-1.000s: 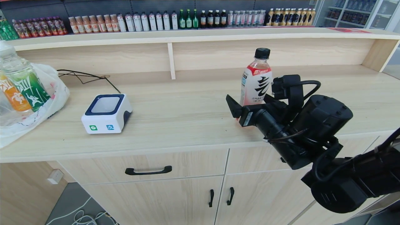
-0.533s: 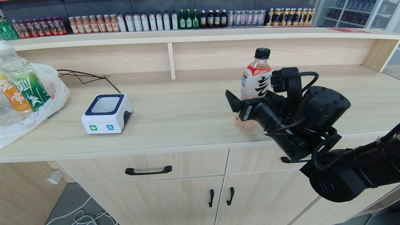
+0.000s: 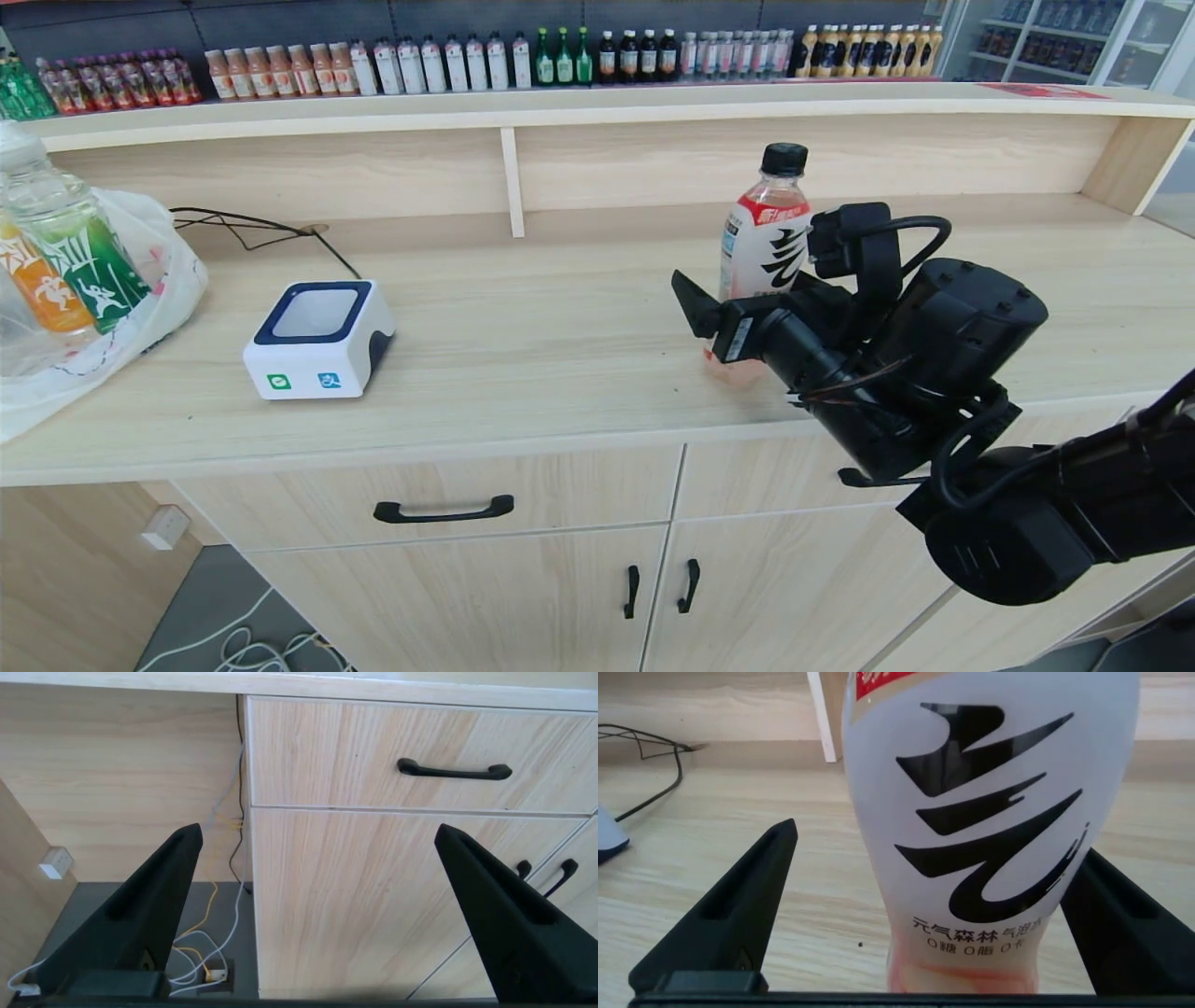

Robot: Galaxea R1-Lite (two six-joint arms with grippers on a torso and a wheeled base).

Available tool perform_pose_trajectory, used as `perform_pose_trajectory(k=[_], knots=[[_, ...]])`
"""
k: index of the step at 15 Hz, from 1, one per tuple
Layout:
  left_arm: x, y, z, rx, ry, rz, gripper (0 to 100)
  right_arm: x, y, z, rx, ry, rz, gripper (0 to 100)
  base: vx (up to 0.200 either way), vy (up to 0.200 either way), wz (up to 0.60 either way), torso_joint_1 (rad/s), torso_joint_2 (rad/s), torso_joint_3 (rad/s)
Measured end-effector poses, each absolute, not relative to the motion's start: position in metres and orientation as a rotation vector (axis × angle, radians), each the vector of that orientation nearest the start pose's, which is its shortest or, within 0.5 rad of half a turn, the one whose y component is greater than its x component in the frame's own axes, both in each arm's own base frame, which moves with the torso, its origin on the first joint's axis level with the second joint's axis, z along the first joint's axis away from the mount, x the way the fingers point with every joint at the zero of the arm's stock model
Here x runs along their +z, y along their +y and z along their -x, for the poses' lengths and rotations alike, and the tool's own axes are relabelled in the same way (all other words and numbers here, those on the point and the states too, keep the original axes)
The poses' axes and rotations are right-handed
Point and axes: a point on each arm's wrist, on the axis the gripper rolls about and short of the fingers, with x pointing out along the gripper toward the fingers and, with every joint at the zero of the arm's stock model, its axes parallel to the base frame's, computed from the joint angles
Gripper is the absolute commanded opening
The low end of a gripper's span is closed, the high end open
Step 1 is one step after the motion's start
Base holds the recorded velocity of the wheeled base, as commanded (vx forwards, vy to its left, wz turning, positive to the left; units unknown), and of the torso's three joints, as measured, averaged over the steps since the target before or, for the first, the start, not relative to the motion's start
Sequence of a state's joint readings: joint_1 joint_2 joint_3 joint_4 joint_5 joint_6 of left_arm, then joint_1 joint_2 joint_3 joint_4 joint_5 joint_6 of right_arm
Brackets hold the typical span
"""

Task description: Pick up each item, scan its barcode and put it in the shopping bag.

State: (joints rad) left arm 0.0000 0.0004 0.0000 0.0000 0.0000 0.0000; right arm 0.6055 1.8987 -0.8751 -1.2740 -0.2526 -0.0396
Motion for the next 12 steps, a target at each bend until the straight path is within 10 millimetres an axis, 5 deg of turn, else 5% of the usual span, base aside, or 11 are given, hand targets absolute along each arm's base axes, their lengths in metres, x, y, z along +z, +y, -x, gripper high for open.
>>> perform_pose_trajectory(k=[12], knots=[[0.0755, 0.0000, 0.0228, 0.000, 0.000, 0.000, 100, 0.2039, 0.1936, -0.2884, 0.374, -0.249, -0.067, 0, 0.000, 0.000, 0.00, 0.000, 0.00, 0.000]])
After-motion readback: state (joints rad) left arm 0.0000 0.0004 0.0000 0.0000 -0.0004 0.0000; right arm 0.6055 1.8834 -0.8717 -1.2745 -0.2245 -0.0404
